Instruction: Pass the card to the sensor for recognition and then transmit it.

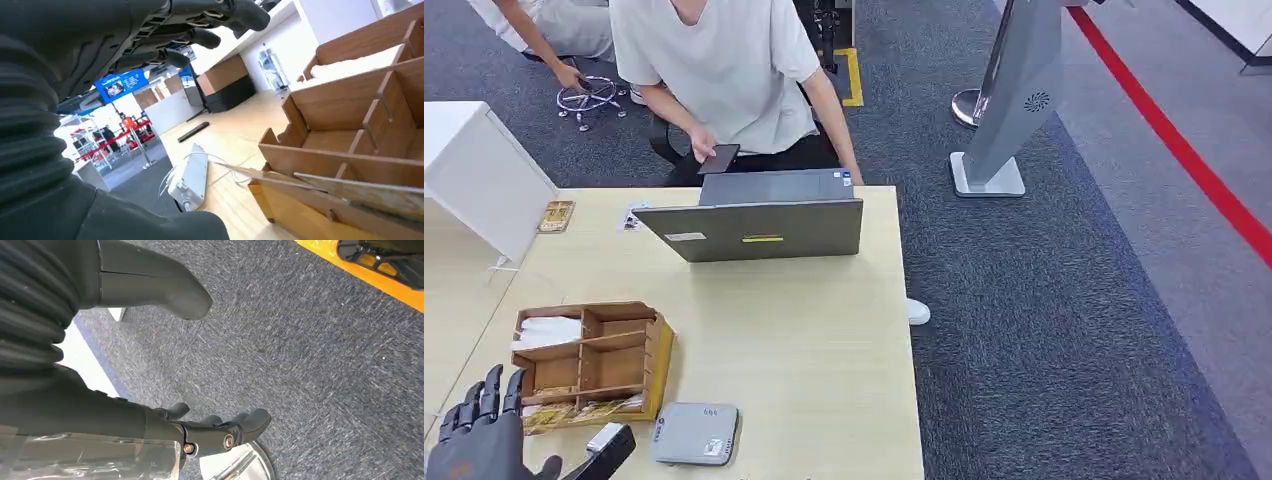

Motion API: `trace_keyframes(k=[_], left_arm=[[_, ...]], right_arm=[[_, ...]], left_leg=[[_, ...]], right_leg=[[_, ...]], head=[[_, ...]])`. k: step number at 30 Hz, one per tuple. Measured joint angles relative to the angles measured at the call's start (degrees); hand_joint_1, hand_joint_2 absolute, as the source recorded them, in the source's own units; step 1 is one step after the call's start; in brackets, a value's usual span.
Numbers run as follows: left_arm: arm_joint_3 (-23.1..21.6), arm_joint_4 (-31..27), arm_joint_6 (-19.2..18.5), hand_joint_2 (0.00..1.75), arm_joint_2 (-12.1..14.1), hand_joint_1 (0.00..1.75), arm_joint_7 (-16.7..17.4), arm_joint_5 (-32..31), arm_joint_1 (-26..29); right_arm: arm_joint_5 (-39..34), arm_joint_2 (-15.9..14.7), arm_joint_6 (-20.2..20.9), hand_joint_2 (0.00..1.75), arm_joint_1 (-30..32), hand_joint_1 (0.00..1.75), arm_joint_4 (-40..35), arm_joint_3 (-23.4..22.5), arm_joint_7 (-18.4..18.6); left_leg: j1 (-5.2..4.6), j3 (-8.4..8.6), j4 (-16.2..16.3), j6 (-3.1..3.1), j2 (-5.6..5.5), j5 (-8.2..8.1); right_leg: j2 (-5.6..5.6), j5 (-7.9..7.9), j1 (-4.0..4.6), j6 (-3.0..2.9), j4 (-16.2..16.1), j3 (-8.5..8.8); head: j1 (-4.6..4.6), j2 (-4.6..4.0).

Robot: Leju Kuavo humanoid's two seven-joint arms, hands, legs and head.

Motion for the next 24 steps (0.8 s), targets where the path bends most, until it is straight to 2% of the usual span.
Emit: trace_keyframes(k=[12, 19, 24], left_arm=[[-2.45, 3.56, 1.92, 1.75, 1.57, 0.00, 0.31, 0.00, -2.96], [-3.12, 6.71, 4.17, 1.75, 2.14, 0.00, -1.22, 0.00, -4.43], [-3.56, 8.63, 4.46, 1.75, 2.32, 0.00, -1.68, 0.00, -4.76]], right_arm=[[0.00, 0.00, -0.90, 1.75, -0.15, 0.00, 0.87, 0.33, -0.41], [0.00, -0.09, -1.20, 1.75, -0.31, 0.00, 1.57, 0.76, -0.52], [0.00, -0.15, -1.27, 1.75, -0.42, 0.00, 2.03, 1.13, -0.59]], left_leg=[[0.00, -0.01, 0.00, 0.00, 0.01, 0.00], [0.00, 0.00, 0.00, 0.00, 0.01, 0.00], [0.00, 0.00, 0.00, 0.00, 0.01, 0.00]], right_leg=[[0.01, 0.00, 0.00, 0.00, 0.00, 0.01], [0.01, 0.00, 0.00, 0.00, 0.00, 0.00], [0.02, 0.00, 0.00, 0.00, 0.00, 0.00]], head=[[0.00, 0.00], [0.00, 0.00], [0.00, 0.00]])
